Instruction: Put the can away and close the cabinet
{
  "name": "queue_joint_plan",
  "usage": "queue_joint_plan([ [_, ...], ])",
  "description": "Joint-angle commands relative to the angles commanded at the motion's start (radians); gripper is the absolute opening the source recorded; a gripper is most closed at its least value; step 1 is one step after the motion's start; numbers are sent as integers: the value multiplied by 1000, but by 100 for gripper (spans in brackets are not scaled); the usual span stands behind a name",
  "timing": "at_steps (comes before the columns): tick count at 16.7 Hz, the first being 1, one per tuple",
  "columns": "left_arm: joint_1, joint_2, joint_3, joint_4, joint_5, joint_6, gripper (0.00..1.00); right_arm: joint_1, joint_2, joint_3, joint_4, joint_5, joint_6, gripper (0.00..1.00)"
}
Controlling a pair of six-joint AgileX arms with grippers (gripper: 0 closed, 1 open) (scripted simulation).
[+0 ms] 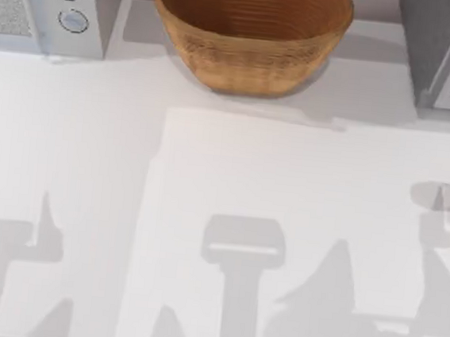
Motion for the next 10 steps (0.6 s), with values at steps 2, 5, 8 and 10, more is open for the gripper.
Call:
queue_joint_plan([
  [2,0,0,0,0,0,0,100,-1,137,8,99,1,4,100],
  [5,0,0,0,0,0,0,100,-3,331,25,249,4,7,100],
  [8,0,0,0,0,0,0,100,-5,505,46,394,7,7,100],
  [10,0,0,0,0,0,0,100,-6,610,61,484,8,7,100],
])
